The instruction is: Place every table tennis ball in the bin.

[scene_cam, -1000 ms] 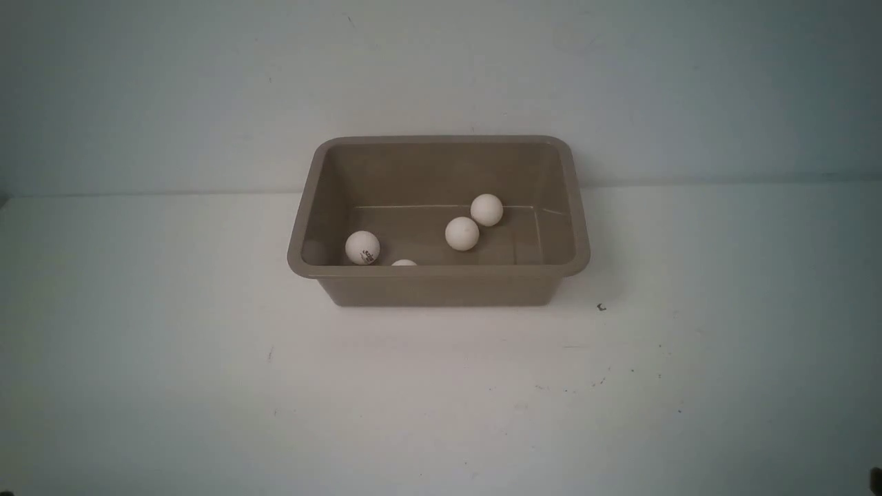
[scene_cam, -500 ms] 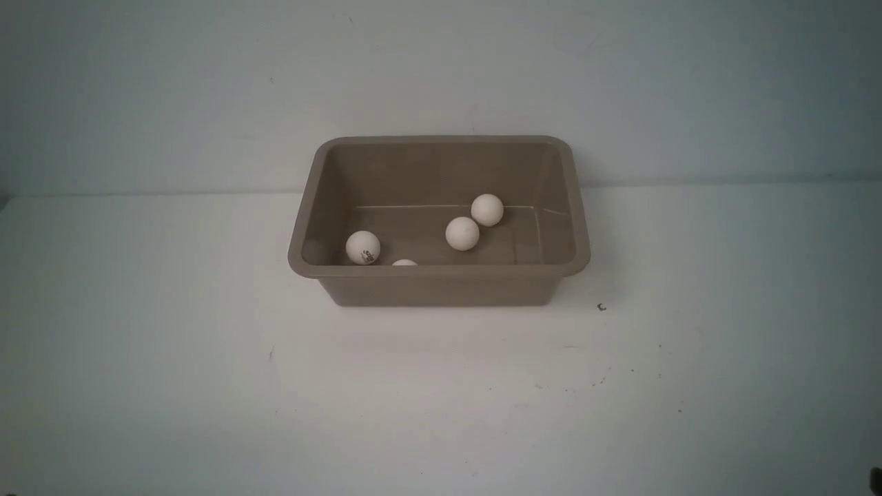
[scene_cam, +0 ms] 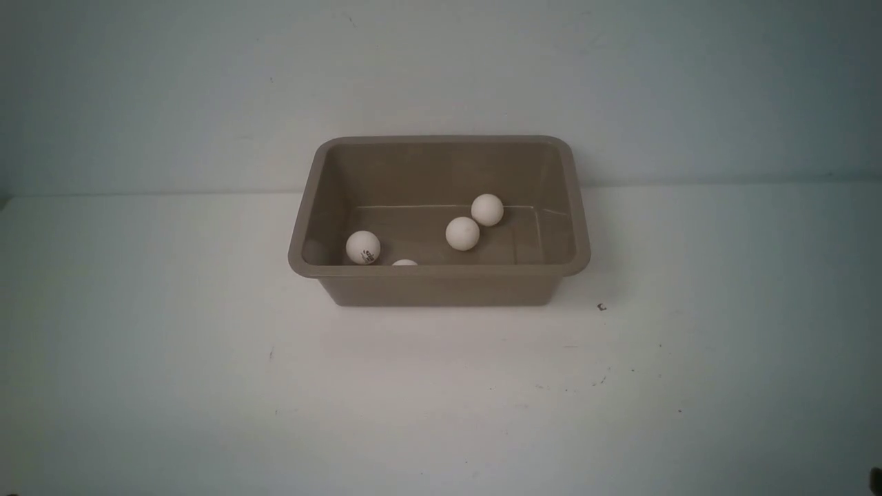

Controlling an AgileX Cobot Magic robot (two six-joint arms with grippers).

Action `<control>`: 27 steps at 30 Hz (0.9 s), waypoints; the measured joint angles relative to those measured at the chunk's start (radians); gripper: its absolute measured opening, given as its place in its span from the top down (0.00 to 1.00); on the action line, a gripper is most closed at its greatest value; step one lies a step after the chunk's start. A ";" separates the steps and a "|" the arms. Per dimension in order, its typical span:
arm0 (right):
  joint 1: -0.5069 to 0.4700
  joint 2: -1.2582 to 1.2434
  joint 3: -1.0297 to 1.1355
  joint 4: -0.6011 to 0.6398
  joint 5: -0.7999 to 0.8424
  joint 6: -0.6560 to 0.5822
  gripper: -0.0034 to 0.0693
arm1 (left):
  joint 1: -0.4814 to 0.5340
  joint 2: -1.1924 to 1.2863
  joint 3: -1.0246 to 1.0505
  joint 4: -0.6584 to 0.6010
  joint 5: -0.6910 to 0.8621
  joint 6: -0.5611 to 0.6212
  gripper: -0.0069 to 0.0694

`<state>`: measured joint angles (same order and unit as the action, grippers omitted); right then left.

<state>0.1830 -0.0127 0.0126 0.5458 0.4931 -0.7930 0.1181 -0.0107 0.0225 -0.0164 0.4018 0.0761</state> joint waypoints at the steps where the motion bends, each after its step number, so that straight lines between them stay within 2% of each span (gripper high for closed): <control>1: 0.000 0.000 0.000 0.000 0.000 0.000 0.23 | 0.000 0.000 0.000 0.000 0.000 0.000 0.82; 15: 0.000 0.000 0.000 0.000 0.000 -0.001 0.23 | 0.000 0.000 0.000 -0.001 0.000 0.000 0.82; 20: 0.000 0.000 0.001 -0.052 -0.007 0.038 0.23 | 0.000 0.000 0.000 -0.001 -0.001 0.000 0.82; 23: 0.000 0.000 0.001 -0.203 -0.034 0.273 0.23 | 0.000 0.000 0.000 -0.001 -0.001 0.000 0.82; 24: 0.000 0.000 0.001 -0.224 -0.039 0.303 0.23 | 0.000 0.000 0.000 -0.001 -0.001 0.000 0.82; 27: 0.000 0.000 0.003 -0.376 -0.061 0.519 0.23 | 0.000 0.000 0.000 -0.001 -0.001 0.000 0.82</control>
<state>0.1830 -0.0127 0.0156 0.1694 0.4319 -0.2741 0.1181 -0.0107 0.0225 -0.0175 0.4007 0.0761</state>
